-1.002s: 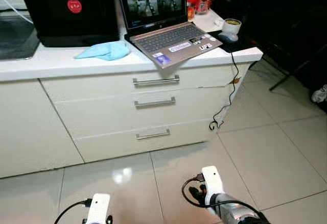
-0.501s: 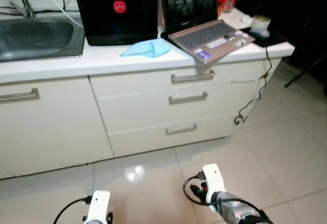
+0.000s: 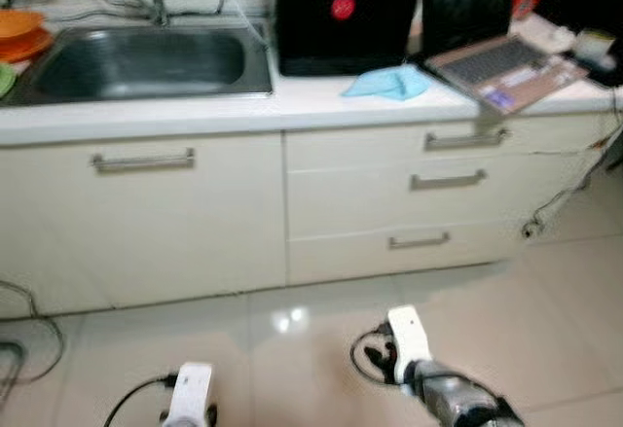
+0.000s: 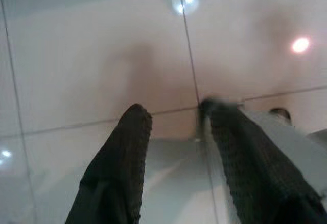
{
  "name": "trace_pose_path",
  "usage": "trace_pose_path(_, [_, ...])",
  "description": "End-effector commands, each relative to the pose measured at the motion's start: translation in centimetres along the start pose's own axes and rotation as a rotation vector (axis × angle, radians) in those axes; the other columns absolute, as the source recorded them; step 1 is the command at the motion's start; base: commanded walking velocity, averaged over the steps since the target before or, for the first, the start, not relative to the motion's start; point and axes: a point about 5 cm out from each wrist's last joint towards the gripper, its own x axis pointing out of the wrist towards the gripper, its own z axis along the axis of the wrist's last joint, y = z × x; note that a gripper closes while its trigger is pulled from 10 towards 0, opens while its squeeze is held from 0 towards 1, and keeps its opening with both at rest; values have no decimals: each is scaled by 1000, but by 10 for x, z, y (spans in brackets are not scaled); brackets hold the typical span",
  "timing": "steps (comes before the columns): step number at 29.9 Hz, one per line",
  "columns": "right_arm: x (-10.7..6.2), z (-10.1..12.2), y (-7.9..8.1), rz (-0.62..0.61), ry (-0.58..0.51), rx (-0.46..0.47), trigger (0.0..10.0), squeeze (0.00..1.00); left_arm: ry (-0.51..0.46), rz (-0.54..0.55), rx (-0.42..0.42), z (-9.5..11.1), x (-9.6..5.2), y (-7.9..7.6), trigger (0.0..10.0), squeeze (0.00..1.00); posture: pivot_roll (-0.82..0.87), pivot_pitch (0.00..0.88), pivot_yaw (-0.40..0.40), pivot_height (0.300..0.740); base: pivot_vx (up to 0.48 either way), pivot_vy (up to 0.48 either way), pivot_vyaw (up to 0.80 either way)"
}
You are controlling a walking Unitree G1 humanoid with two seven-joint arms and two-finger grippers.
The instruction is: Kitchen organization
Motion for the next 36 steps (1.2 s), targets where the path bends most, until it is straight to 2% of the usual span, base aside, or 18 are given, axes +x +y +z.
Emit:
trace_pose_path(1, [3,11,5,11,-32,-2,10000,0,9,17,12,0,0,8,10000,0,15,0,-12,740,0,480,0])
trace_pose_path(8, [3,11,5,15,-31,-4,10000,0,9,19,11,0,0,8,10000,0,14,0,-11,740,0,444,0])
trace_pose_path(17, [3,11,6,16,-33,2,10000,0,-16,26,15,3,0,10,10000,0,19,0,-9,740,0,0,0])
trace_pose_path(34, [3,10,7,22,-30,-17,10000,0,5,28,30,1,0,11,10000,0,13,0,-5,740,0,0,0])
trace_pose_path(36, [3,10,7,23,-29,-22,10000,0,8,30,36,0,0,11,10000,0,12,0,-5,740,0,0,656])
